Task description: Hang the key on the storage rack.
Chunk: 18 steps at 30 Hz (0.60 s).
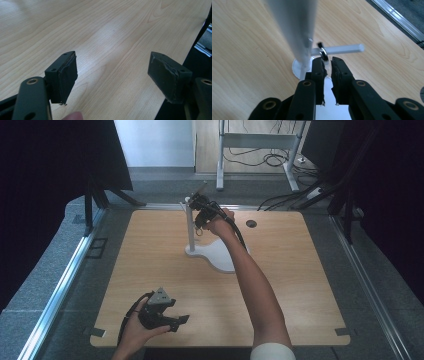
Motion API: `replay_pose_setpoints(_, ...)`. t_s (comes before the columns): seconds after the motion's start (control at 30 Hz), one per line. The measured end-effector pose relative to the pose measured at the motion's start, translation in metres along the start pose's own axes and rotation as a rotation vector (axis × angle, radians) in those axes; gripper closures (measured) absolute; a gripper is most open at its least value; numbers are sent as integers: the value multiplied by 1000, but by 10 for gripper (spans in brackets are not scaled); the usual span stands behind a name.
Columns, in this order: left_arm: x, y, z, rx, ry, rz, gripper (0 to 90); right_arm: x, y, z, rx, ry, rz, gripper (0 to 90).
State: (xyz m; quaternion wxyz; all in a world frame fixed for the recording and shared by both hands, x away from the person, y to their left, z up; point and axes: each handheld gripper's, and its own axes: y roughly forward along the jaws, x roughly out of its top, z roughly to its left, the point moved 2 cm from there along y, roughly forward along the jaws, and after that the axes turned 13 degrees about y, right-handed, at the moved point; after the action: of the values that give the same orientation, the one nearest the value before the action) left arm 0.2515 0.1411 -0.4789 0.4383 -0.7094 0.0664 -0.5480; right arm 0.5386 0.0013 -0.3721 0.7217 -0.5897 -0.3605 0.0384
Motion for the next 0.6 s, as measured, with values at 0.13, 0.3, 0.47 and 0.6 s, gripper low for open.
replay_pose_setpoints(0.13, 0, 1, -1, -2, 1, 0, 240, -2, -4, -1, 5, 2, -2, 758)
replay_pose_setpoints(0.3, 0, 2, 0, 0, 0, 5, 240, -6, -13, -6, 10, 10, -18, 734)
replay_pose_setpoints(0.47, 0, 3, -2, -2, 3, 7, 240, -13, -23, -10, 21, 11, -36, 717)
replay_pose_setpoints(0.6, 1, 5, -3, -3, 9, 15, 240, -21, -28, -12, 31, 8, -44, 703)
